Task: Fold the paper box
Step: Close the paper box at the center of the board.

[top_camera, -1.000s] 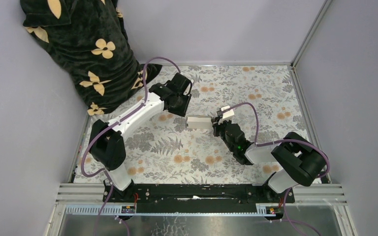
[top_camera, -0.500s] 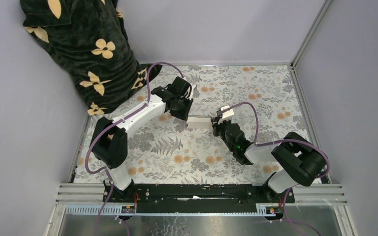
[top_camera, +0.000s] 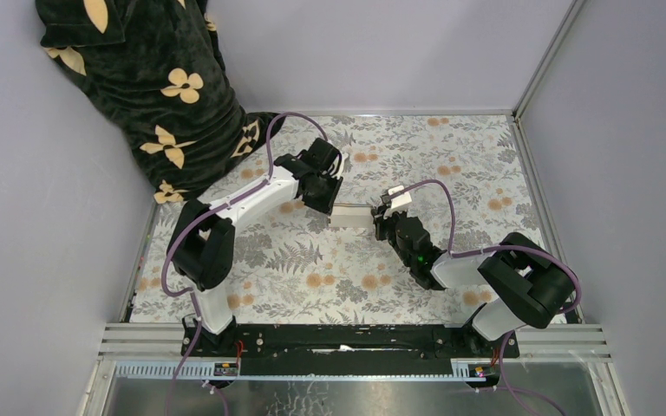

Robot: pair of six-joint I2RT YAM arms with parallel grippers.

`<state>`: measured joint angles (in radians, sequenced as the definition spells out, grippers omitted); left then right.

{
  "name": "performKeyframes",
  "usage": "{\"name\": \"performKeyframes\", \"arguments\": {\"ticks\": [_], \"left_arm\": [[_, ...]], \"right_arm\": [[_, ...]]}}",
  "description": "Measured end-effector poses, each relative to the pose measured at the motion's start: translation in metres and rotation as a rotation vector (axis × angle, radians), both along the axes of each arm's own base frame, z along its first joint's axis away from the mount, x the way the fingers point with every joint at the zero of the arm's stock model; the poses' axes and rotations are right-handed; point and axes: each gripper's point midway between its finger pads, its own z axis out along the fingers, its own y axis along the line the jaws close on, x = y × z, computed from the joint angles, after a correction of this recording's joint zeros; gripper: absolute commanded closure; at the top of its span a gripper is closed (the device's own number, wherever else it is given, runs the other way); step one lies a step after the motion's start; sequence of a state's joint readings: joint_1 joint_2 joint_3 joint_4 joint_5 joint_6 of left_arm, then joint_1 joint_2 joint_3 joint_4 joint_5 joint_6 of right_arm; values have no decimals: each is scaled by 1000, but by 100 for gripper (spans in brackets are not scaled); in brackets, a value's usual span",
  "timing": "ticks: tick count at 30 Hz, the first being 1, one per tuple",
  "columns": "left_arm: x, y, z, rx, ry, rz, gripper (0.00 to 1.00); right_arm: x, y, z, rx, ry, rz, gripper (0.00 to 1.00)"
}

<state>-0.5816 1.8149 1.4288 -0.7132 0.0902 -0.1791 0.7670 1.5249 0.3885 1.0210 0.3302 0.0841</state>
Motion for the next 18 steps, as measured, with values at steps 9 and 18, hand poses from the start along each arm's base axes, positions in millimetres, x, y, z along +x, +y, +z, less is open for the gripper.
{"name": "performKeyframes", "arguments": {"ticks": [9, 18], "left_arm": [[8, -4, 9, -11, -37, -11, 72], [12, -5, 11, -15, -52, -13, 82]], "right_arm": [[0, 0, 0, 0, 0, 1, 100], [0, 0, 0, 0, 1, 1, 100]]}}
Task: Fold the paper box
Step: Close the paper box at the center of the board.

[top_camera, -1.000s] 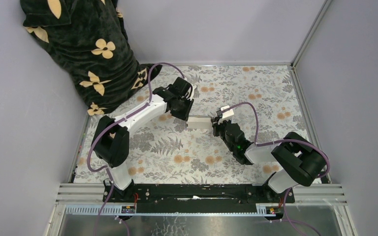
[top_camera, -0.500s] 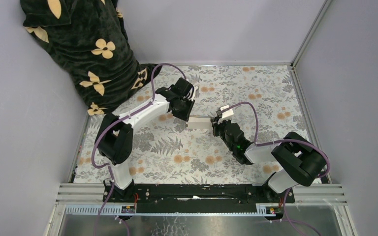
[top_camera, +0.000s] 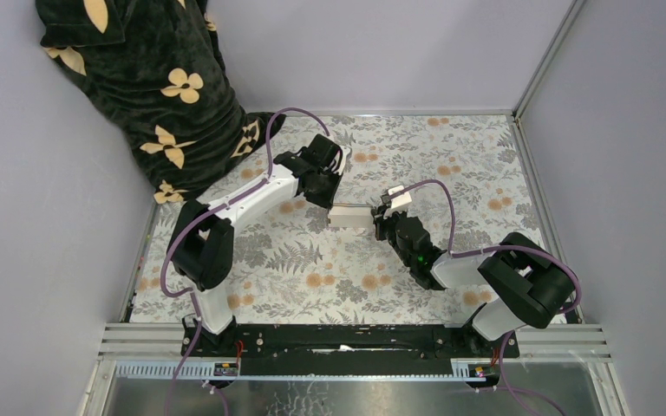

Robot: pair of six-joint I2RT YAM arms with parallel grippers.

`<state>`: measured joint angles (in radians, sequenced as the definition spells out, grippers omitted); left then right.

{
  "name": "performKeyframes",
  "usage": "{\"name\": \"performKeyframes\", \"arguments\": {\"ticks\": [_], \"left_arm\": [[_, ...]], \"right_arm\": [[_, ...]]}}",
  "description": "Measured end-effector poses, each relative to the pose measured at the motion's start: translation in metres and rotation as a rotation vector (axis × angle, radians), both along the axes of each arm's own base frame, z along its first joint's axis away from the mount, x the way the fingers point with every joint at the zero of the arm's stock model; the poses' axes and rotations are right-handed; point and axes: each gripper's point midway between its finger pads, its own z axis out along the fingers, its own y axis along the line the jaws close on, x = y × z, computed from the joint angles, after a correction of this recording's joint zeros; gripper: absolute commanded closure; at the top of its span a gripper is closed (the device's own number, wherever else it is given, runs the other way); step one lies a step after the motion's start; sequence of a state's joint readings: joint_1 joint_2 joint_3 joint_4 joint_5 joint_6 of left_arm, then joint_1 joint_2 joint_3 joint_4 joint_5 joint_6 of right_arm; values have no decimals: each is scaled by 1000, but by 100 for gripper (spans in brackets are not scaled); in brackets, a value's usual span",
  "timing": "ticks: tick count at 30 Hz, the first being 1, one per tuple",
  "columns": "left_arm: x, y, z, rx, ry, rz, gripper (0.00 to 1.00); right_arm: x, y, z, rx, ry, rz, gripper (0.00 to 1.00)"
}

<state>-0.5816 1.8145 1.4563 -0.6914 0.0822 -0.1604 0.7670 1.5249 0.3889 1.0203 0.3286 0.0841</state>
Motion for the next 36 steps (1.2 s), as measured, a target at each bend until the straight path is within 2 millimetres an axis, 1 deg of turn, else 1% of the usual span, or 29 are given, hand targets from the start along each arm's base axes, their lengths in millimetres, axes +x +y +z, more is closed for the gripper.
{"name": "performKeyframes", "arguments": {"ticks": [7, 11, 17, 20, 24, 36], "left_arm": [[0, 0, 0, -1, 0, 0, 89], [0, 0, 0, 0, 0, 1, 90], [1, 1, 1, 5, 3, 10, 90], [5, -1, 5, 8, 3, 21, 88], [11, -4, 9, 12, 13, 38, 87], [16, -5, 6, 24, 60, 81, 88]], "right_arm": [[0, 0, 0, 0, 0, 0, 100], [0, 0, 0, 0, 0, 0, 100], [0, 0, 0, 1, 0, 1, 100], [0, 0, 0, 0, 0, 1, 100], [1, 0, 0, -3, 2, -3, 100], [2, 2, 0, -11, 11, 0, 100]]}}
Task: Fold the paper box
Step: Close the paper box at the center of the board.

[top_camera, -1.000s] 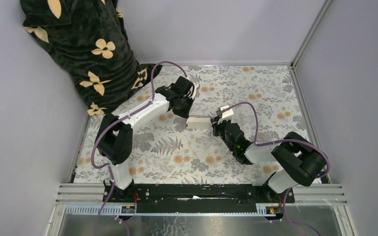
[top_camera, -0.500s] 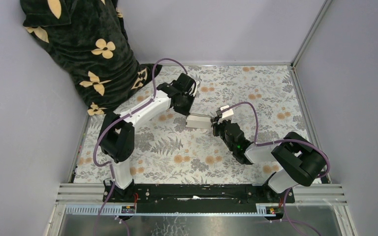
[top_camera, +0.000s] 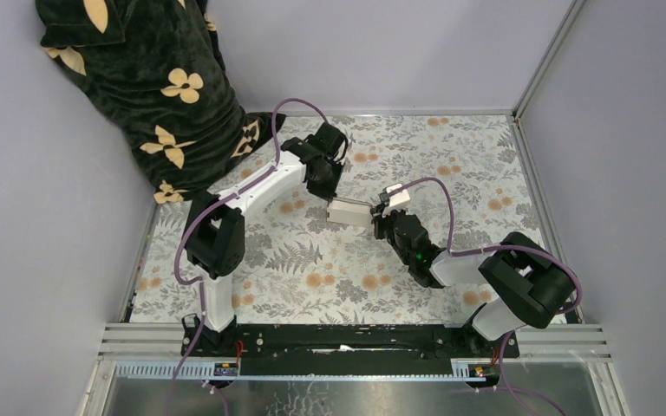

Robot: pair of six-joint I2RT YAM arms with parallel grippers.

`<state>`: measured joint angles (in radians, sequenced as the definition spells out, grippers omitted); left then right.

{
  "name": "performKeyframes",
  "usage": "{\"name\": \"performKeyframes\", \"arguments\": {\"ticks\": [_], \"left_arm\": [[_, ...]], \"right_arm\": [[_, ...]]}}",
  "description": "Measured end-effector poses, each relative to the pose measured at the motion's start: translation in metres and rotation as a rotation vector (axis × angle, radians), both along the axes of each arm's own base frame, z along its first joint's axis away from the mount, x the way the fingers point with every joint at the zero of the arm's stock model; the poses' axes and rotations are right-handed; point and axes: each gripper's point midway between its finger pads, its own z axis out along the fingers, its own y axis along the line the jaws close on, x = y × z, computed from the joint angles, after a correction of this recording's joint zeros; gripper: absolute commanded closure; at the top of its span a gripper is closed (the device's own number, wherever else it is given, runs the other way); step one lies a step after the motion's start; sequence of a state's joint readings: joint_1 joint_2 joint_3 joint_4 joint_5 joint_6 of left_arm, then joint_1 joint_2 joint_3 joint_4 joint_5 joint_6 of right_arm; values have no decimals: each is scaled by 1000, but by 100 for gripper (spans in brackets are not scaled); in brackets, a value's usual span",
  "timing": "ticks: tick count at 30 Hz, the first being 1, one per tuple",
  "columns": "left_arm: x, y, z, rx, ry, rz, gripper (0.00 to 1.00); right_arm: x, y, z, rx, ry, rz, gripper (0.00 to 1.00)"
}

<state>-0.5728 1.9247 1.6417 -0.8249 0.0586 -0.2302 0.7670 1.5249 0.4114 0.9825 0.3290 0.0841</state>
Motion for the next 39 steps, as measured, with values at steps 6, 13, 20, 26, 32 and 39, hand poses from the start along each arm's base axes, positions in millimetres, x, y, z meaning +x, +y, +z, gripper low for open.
{"name": "performKeyframes", "arguments": {"ticks": [6, 13, 20, 26, 32, 39], "left_arm": [[6, -2, 2, 5, 12, 15, 88], [3, -1, 2, 5, 30, 32, 88], [3, -3, 4, -4, 41, 51, 88], [7, -5, 5, -5, 50, 72, 89], [8, -4, 3, 3, 55, 104, 90], [8, -3, 1, 18, 43, 126, 92]], "right_arm": [[0, 0, 0, -2, 2, -1, 100], [1, 0, 0, -4, 3, -2, 100], [1, 0, 0, -6, 3, -5, 100], [1, -1, 0, -11, 4, -15, 100], [1, 1, 0, -15, 6, -14, 100], [0, 2, 0, -15, 6, -11, 100]]}}
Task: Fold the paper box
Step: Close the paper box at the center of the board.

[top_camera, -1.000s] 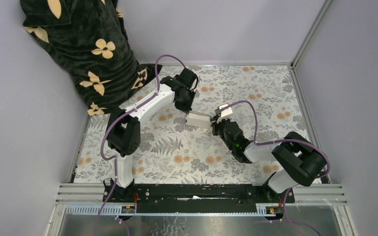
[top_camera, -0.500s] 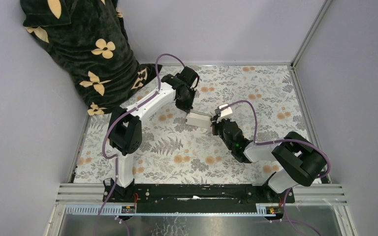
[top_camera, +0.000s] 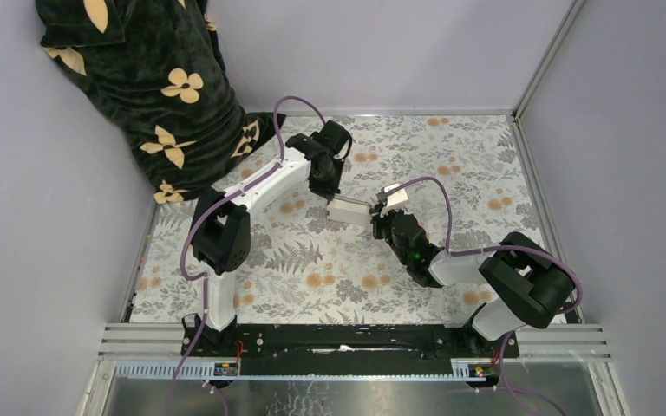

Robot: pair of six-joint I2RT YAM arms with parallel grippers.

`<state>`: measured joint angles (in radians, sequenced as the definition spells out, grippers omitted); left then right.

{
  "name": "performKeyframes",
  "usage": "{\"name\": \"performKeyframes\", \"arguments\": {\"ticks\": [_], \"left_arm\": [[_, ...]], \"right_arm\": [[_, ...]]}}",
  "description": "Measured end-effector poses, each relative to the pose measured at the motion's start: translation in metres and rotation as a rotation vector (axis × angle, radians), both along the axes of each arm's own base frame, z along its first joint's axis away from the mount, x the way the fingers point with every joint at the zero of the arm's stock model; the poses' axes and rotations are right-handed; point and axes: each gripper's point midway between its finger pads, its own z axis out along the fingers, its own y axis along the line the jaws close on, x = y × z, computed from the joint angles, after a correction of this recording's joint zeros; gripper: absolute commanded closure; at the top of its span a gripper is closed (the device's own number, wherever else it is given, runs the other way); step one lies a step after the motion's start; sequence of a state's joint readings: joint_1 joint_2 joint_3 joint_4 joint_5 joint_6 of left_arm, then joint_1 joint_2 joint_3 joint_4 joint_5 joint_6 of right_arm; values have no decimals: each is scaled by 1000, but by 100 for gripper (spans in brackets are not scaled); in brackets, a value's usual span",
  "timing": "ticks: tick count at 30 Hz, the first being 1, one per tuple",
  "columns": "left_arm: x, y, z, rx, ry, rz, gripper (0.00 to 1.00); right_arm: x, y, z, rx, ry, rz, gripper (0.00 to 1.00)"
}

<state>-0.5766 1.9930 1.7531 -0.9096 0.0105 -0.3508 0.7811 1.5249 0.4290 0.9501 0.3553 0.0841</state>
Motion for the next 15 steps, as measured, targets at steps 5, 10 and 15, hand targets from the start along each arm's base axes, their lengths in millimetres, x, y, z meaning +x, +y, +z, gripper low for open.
{"name": "performKeyframes", "arguments": {"ticks": [5, 10, 15], "left_arm": [[-7, 4, -8, 4, -12, 10, 92], [-7, 5, -9, -12, -47, 10, 93], [-6, 5, -10, -7, -71, -1, 93]], "right_arm": [[-2, 3, 0, 1, 1, 11, 100], [-2, 3, 0, 1, 1, 11, 100], [-2, 3, 0, 0, 1, 11, 100]]}}
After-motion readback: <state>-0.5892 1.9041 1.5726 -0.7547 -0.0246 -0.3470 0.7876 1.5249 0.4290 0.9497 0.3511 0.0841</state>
